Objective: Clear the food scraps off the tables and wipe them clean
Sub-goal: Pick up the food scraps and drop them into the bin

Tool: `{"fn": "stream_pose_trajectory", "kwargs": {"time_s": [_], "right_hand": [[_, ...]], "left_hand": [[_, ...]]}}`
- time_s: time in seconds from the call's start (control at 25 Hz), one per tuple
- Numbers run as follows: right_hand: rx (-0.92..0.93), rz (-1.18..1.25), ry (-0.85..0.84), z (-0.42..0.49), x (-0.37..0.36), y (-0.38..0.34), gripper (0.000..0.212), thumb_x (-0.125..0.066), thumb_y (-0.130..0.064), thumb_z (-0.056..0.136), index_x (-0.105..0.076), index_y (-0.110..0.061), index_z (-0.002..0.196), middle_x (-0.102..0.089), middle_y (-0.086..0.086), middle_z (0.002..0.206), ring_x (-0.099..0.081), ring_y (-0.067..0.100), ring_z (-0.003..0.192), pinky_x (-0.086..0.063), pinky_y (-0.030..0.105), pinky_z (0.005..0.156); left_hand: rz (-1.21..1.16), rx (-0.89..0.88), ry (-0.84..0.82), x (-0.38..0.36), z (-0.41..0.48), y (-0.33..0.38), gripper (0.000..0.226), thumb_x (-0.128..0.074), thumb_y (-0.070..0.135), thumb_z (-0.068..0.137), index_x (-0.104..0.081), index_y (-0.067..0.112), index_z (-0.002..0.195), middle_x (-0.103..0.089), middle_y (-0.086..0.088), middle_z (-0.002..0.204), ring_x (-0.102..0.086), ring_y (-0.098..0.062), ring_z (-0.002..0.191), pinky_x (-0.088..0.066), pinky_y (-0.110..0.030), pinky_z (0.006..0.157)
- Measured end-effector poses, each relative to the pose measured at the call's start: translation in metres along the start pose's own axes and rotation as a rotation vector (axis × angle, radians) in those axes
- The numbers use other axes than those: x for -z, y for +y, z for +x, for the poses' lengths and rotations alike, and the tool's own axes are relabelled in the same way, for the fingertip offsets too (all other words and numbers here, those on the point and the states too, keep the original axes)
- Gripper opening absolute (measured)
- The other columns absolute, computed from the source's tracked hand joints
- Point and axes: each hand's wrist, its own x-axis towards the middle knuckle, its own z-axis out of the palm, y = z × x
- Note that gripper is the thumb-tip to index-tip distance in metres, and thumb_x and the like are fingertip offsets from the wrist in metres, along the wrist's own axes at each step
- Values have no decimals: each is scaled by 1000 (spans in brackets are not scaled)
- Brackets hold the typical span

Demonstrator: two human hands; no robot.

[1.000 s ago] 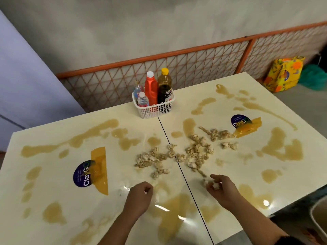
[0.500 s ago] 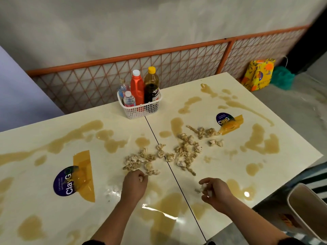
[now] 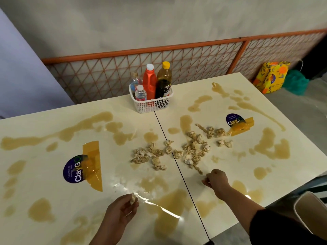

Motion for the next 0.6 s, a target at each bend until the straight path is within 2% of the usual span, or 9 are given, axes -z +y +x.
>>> {"fn": "stream_pose_trajectory", "kwargs": {"time_s": [0.08,0.12,0.24,0.32,0.44,0.52,0.6], "right_hand": [[82,-285,46,4,-3,3,19,-36,9,92,-49,-5,94,-49,16,91,-48,29,68,-48,33,57],[145,-446,52,7,-3,5,26,-33,4,93,-51,-10,105,-52,17,97,-51,29,66,-43,31,54],[307,-738,60,10,-10,7,31,-36,-5,100,-55,-13,123,-60,20,113,-62,31,77,-43,29,55],[360,-873,71,11,-15,5,25,-44,-19,103,-58,-12,123,-65,16,105,-64,33,85,-50,33,64],[400,-1084,73,14,-18,2,37,-55,-43,99,-56,-18,126,-69,11,105,-67,31,91,-48,32,66],[413,-1158,93,15,-22,-1,39,-59,-46,97,-60,-22,128,-68,8,113,-66,29,102,-46,30,69],[400,-1180,126,12,-31,-6,27,-61,-40,96,-69,-25,116,-67,4,105,-67,27,100,-48,28,70]], "left_hand": [[-29,-11,21,8,-6,0,12,-64,15,90,-68,5,95,-69,-13,89,-69,-20,74,-55,-27,64],[-48,-16,28,9,-8,0,13,-64,15,90,-69,4,97,-70,-12,87,-68,-19,73,-55,-26,61],[-87,-29,46,15,-16,-1,17,-64,15,91,-70,5,103,-70,-10,84,-65,-19,73,-53,-27,61],[-99,-30,56,18,-20,-4,14,-65,16,90,-70,7,100,-69,-9,84,-64,-19,72,-52,-27,61],[-85,-30,77,23,-26,-10,8,-65,17,90,-69,11,91,-68,-8,86,-63,-18,73,-48,-29,66],[-65,-32,100,27,-29,-14,9,-64,19,91,-69,12,90,-68,-8,87,-61,-18,73,-45,-29,66],[-46,-36,140,32,-31,-18,10,-63,19,92,-70,11,92,-69,-8,87,-60,-19,73,-43,-29,66]]}}
